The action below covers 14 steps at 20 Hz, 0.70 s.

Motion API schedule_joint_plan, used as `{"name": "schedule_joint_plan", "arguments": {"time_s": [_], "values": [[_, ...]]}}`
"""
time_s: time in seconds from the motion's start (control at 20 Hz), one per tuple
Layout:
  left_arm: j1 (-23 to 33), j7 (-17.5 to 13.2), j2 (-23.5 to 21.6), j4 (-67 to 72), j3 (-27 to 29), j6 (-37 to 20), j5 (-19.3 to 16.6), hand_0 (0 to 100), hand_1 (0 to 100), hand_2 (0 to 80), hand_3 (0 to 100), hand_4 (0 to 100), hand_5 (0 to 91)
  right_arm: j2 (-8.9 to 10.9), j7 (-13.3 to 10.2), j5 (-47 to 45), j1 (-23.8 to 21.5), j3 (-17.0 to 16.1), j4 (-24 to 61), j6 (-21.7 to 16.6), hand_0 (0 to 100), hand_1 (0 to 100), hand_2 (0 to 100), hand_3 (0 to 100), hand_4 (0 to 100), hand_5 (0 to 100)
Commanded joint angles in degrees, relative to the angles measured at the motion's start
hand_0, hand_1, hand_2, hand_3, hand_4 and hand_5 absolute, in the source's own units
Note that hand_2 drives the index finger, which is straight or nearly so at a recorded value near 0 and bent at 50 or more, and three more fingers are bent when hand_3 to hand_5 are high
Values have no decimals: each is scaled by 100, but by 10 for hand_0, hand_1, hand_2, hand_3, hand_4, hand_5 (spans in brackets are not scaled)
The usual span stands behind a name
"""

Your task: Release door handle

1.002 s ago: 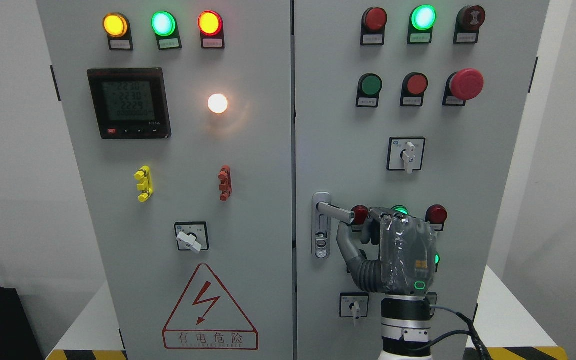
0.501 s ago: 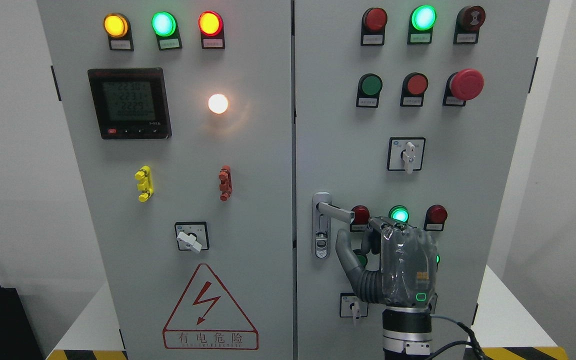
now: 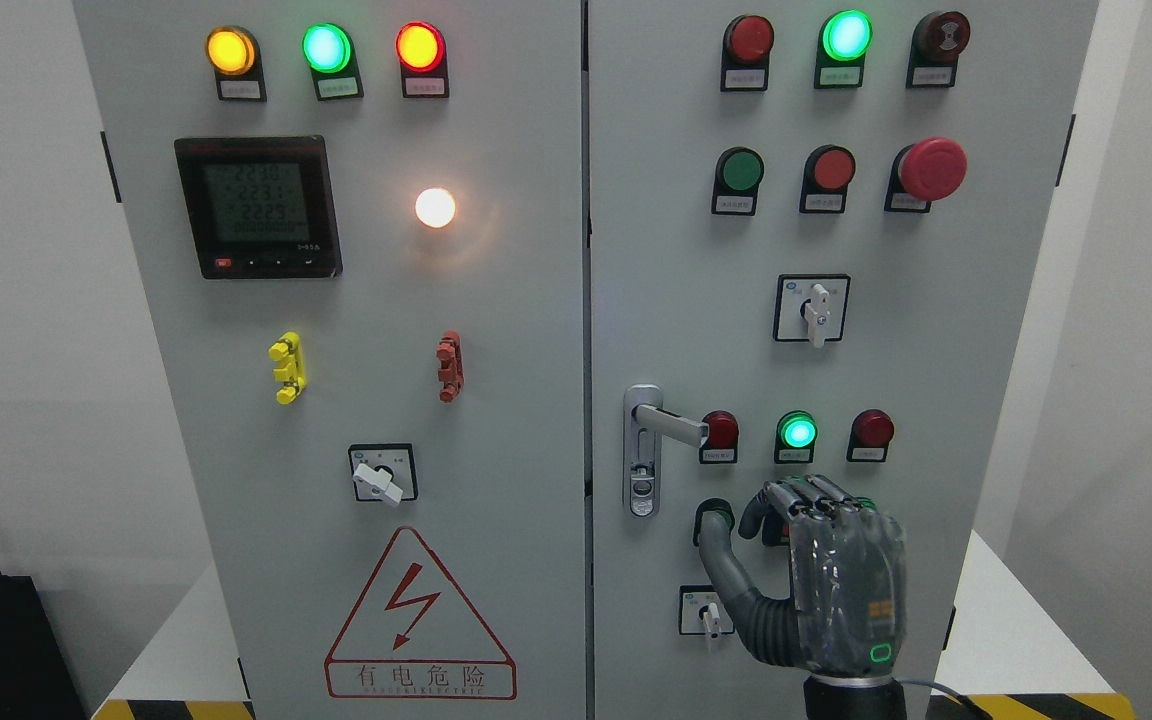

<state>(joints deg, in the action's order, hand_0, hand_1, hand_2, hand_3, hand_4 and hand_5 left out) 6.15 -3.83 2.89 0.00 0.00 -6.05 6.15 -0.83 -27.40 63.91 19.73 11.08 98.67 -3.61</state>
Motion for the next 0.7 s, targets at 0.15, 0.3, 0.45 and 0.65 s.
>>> {"name": "schedule_joint_plan", "arguments": {"time_s": [0.15,0.3,0.45,0.65], "values": [[1,-4,1,114,-79,-2,0,120,389,0,0,0,0,1215,41,-869,-558,-862,425,-1034,435,437,0,58,0,0],[1,-4,1,114,-79,-2,0,120,389,0,0,0,0,1383,164,-986,-558,-1029,434,-1396,410,397,0,0,0,0],[1,-4,1,114,-79,-2,0,120,389,0,0,0,0,1445,156,-995,-585,-1073,451,-1476,402,367,0,0,0,0],[1,-4,0,114,-79,-2,0,120,389,0,0,0,0,1454,156,-1003,-585,-1108,478,-1468,405,356,0,0,0,0]]}}
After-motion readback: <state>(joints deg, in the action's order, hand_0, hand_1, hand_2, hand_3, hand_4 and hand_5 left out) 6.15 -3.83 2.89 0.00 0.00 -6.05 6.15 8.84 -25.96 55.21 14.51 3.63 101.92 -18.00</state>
